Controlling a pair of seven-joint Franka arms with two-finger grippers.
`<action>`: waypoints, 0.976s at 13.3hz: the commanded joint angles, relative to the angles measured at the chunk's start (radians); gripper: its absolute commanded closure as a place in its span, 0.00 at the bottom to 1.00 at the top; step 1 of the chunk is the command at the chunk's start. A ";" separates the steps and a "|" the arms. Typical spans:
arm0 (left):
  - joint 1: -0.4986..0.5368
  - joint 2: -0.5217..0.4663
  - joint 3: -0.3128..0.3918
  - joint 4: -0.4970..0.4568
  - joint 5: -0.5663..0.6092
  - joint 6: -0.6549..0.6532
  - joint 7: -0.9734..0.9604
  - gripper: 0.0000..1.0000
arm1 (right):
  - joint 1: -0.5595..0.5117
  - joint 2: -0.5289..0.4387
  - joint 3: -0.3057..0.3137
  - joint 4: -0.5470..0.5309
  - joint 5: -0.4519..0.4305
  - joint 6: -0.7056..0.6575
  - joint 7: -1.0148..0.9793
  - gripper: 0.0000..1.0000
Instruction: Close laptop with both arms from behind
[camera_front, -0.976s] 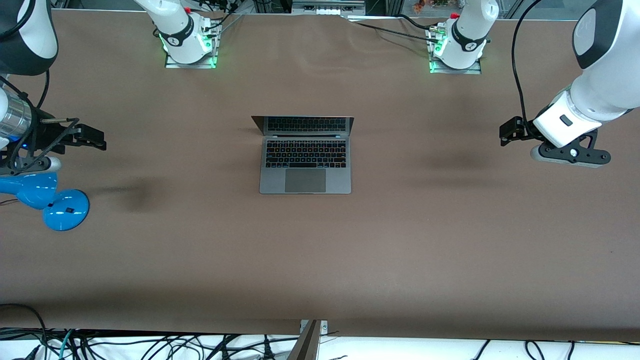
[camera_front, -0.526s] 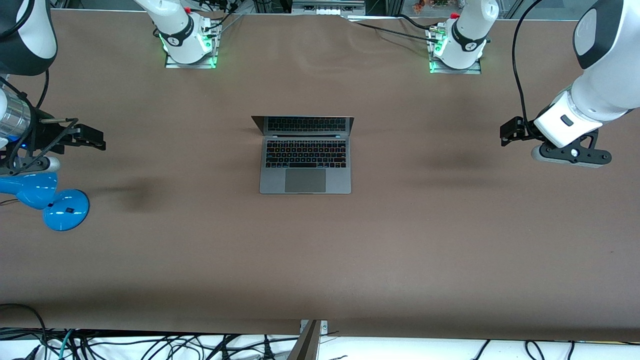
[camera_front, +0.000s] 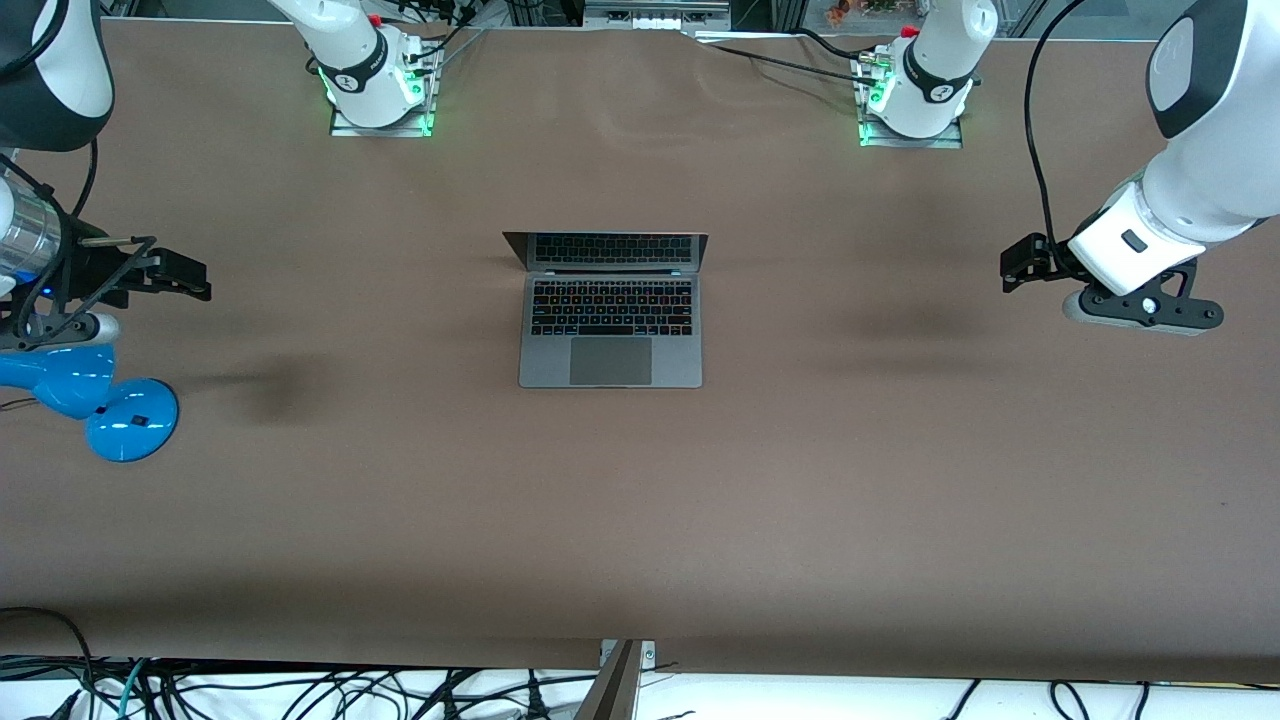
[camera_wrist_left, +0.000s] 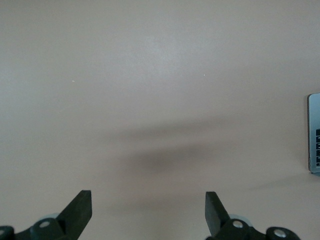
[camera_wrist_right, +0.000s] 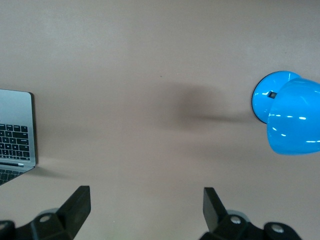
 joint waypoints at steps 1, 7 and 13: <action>0.009 -0.013 -0.005 -0.007 -0.012 -0.003 0.010 0.05 | -0.002 0.004 0.002 0.017 -0.008 -0.009 0.002 0.00; 0.009 0.001 -0.008 -0.008 -0.013 -0.003 0.008 0.65 | 0.004 0.040 0.007 0.017 -0.001 -0.014 -0.001 0.00; 0.009 0.001 -0.007 -0.010 -0.035 -0.031 -0.002 0.00 | 0.004 0.054 0.007 0.017 0.078 -0.014 -0.003 0.00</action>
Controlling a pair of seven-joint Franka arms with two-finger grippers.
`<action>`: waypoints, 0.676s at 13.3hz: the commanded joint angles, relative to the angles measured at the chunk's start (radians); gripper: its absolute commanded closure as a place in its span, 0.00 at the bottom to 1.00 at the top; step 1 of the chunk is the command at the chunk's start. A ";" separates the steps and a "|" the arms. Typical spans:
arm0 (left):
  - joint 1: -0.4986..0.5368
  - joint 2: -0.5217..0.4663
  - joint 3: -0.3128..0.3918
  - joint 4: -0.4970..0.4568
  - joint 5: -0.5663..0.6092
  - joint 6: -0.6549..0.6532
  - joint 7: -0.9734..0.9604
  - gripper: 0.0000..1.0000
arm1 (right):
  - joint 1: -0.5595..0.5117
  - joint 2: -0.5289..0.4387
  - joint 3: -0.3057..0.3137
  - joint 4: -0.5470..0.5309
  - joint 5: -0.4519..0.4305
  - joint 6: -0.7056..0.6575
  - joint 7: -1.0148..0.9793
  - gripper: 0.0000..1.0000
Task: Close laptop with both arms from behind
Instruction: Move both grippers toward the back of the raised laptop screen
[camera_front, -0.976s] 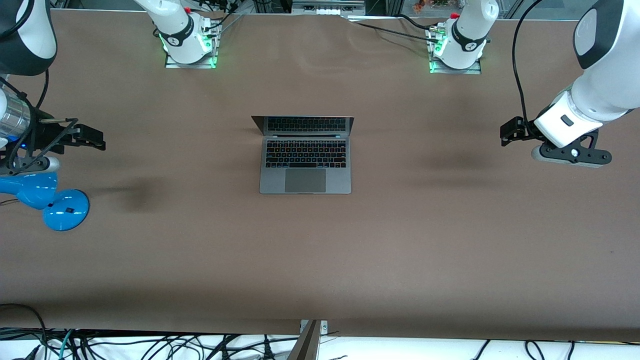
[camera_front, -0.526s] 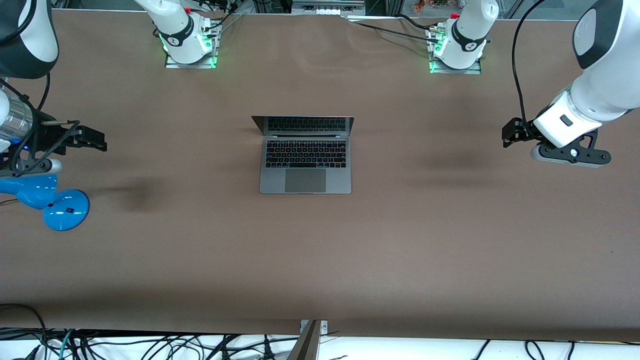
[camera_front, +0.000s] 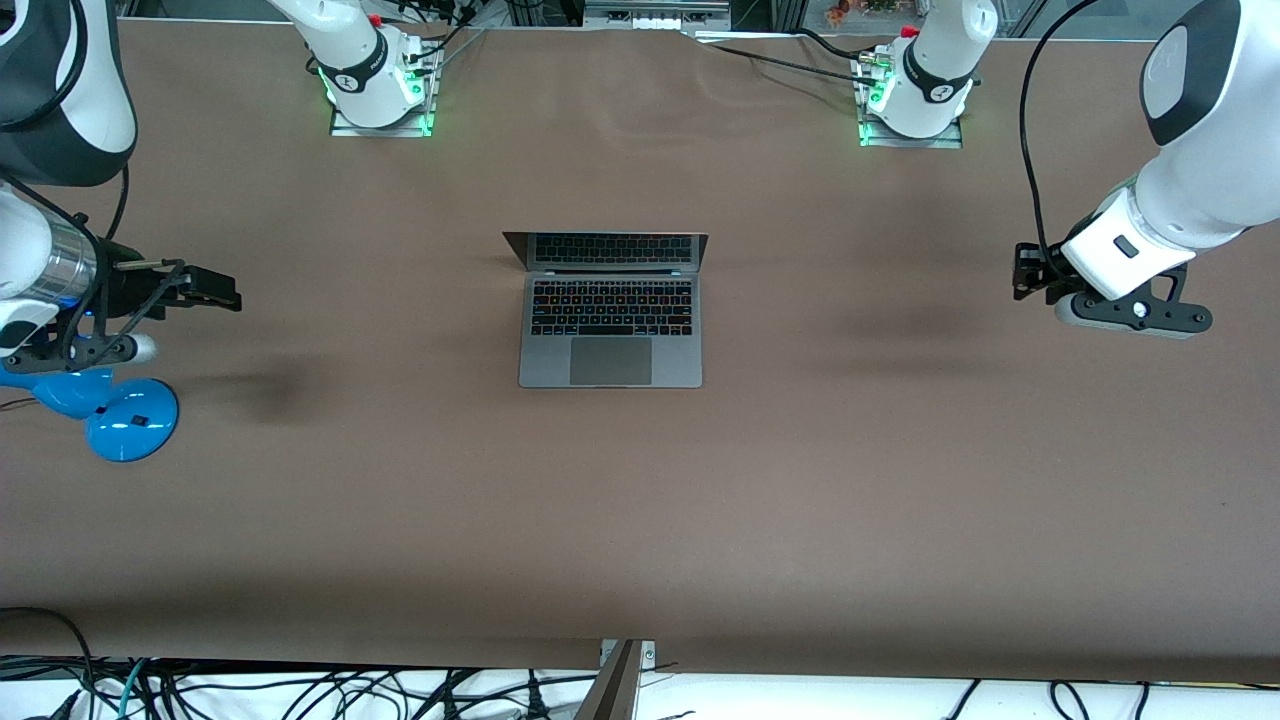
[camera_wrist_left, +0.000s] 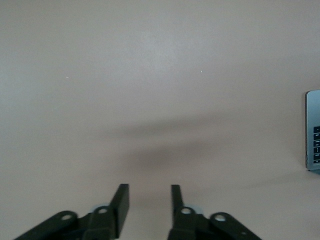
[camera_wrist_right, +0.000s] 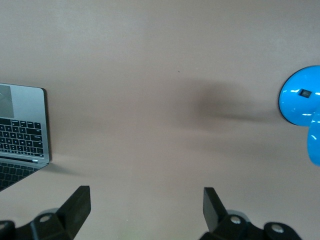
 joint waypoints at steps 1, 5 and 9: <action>0.009 -0.009 -0.005 -0.003 -0.023 -0.024 -0.003 0.00 | -0.003 0.010 0.005 0.017 0.026 -0.015 -0.003 0.00; 0.006 -0.029 -0.037 -0.009 -0.029 -0.033 -0.008 0.00 | -0.001 0.029 0.007 0.011 0.104 -0.020 -0.047 0.00; 0.007 -0.056 -0.072 -0.009 -0.056 -0.084 -0.009 0.00 | 0.000 0.064 0.014 0.008 0.291 -0.080 -0.038 0.00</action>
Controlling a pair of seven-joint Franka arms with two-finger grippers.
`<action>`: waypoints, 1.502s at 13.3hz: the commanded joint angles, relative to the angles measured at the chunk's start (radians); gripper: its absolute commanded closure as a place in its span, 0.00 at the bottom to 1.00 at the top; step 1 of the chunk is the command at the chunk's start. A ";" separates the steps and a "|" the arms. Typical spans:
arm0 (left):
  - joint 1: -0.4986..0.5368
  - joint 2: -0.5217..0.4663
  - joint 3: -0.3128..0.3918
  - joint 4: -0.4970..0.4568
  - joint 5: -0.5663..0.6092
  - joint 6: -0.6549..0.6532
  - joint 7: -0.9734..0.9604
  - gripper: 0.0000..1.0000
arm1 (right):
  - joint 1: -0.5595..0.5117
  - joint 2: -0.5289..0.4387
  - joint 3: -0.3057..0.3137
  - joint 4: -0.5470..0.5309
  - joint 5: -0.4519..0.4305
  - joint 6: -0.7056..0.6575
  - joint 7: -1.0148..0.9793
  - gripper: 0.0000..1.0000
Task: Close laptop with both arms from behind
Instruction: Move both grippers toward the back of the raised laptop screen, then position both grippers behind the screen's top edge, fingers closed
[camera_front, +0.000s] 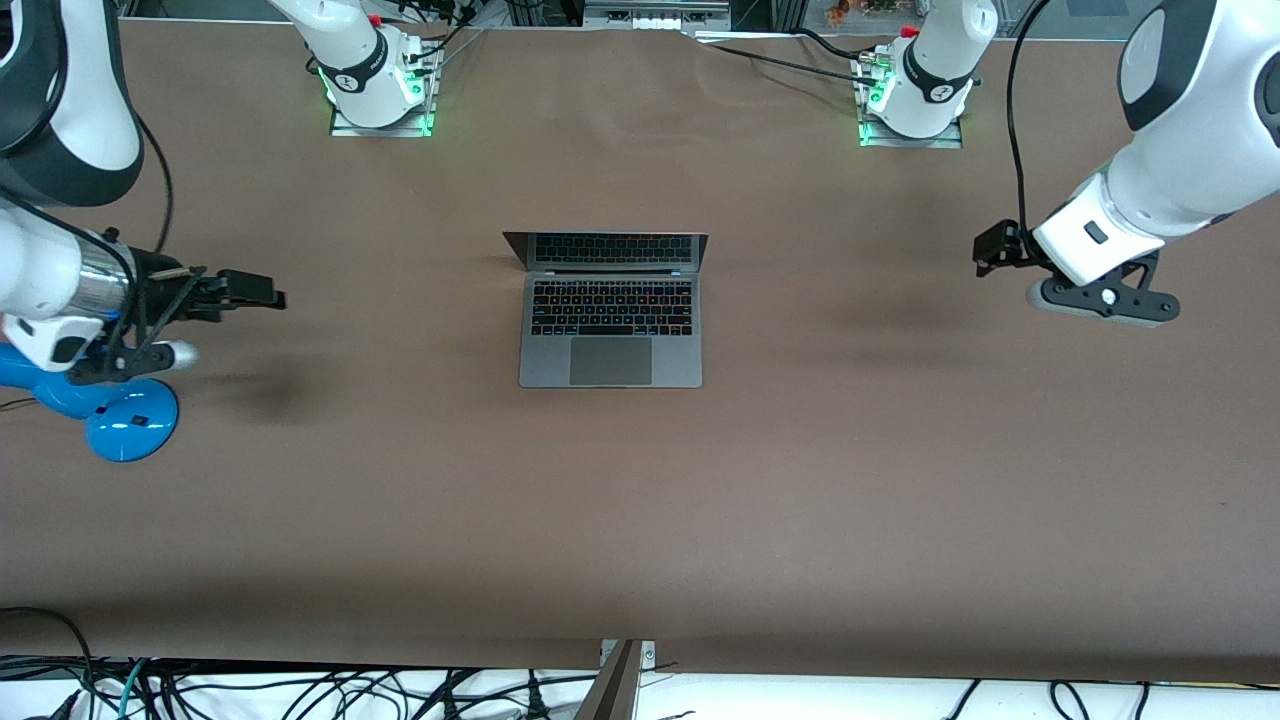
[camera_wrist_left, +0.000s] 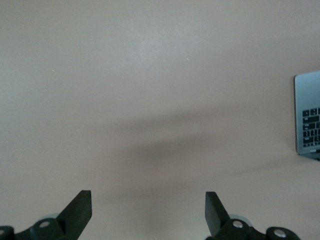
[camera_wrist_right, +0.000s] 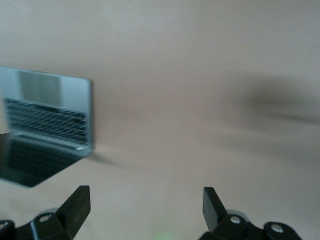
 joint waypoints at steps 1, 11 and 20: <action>0.008 -0.048 -0.022 -0.019 -0.063 -0.041 -0.013 0.00 | -0.003 0.019 0.020 0.008 0.106 -0.033 -0.004 0.00; 0.008 -0.079 -0.301 -0.140 -0.206 -0.038 -0.439 0.00 | 0.038 0.080 0.248 0.008 0.190 0.079 0.298 0.00; -0.008 -0.037 -0.488 -0.240 -0.284 0.134 -0.681 0.24 | 0.230 0.166 0.248 0.008 0.191 0.130 0.519 0.01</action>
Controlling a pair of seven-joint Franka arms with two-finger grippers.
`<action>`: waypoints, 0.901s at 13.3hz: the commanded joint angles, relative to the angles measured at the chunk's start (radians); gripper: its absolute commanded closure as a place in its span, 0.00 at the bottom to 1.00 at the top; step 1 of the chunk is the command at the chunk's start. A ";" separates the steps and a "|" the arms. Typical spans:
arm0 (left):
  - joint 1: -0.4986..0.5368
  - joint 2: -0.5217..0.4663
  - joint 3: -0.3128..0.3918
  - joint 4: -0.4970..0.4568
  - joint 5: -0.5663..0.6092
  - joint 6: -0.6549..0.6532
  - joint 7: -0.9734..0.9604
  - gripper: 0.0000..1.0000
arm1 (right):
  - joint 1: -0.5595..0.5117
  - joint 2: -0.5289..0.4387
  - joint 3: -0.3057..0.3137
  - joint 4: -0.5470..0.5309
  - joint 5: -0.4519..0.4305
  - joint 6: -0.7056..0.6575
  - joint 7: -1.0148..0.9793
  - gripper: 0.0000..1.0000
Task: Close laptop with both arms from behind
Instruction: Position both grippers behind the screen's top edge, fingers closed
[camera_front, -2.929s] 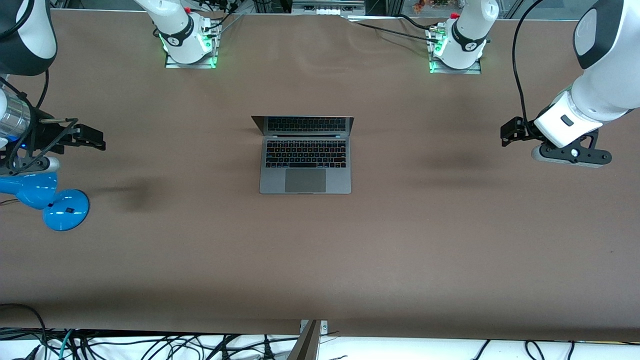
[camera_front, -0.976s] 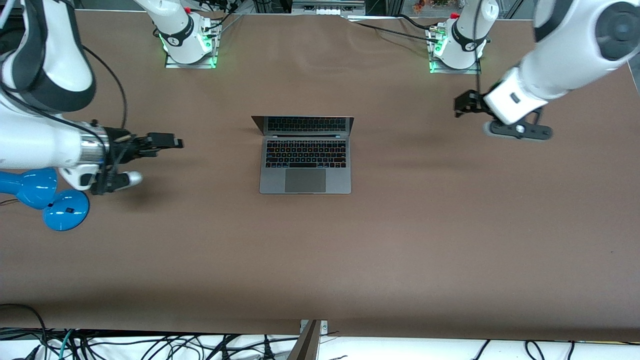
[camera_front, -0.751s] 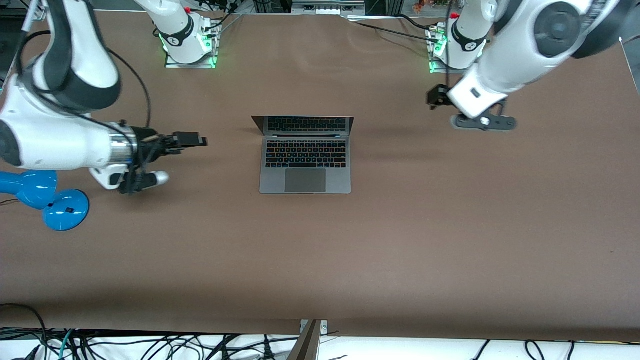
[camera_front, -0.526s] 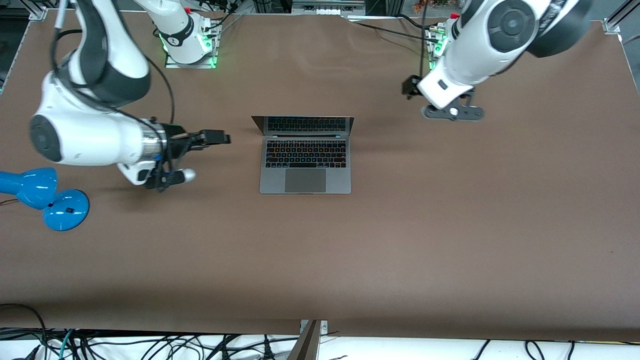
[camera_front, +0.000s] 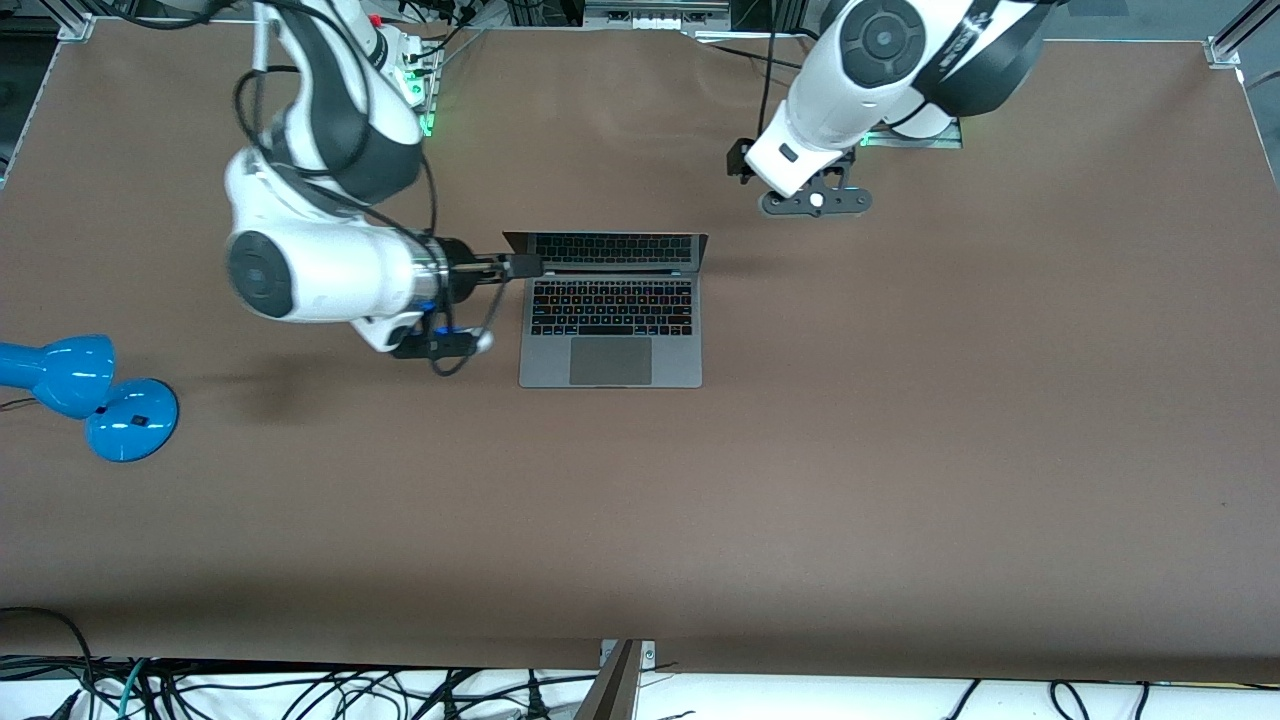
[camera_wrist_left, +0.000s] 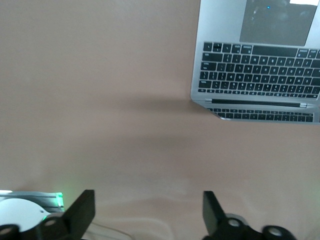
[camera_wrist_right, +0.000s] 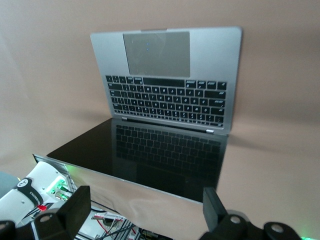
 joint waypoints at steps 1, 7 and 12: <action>0.005 0.000 -0.028 -0.017 -0.034 0.026 -0.043 0.32 | 0.038 0.031 0.000 0.009 0.015 -0.002 0.034 0.04; 0.005 0.040 -0.122 -0.017 -0.034 0.086 -0.196 1.00 | 0.078 0.051 0.003 0.010 0.016 -0.034 0.194 0.46; 0.003 0.148 -0.126 -0.011 -0.031 0.169 -0.199 1.00 | 0.078 0.051 0.007 0.015 0.016 -0.144 0.278 0.65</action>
